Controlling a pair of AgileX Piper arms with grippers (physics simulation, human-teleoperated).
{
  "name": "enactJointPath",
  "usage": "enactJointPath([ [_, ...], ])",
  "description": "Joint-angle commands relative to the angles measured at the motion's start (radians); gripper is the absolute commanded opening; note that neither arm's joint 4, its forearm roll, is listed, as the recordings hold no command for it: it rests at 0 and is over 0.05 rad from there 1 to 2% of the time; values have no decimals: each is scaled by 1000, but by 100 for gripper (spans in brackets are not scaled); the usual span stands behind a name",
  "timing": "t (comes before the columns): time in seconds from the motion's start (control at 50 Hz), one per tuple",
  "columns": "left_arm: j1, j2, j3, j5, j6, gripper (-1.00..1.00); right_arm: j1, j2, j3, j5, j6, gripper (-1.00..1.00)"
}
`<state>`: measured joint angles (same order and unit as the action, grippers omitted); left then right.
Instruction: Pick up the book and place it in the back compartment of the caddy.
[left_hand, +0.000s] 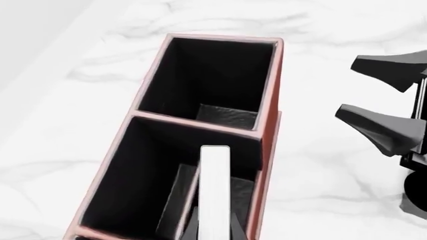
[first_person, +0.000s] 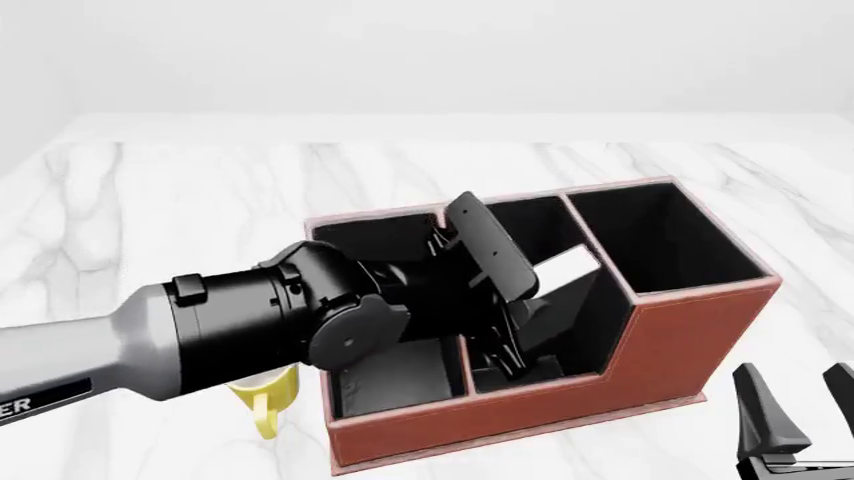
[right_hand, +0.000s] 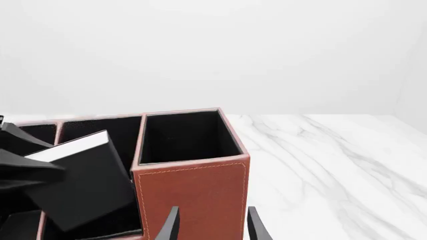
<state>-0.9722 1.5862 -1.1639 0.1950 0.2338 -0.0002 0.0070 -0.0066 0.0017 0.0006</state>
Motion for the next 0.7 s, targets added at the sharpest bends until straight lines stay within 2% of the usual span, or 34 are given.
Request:
enactJointPath([
  [0.02, -5, 18, 5, -27, -1, -100, 0, 0, 0, 0, 0, 100],
  [0.7, -7, 56, 39, -64, -11, -100, 0, 0, 0, 0, 0, 100],
])
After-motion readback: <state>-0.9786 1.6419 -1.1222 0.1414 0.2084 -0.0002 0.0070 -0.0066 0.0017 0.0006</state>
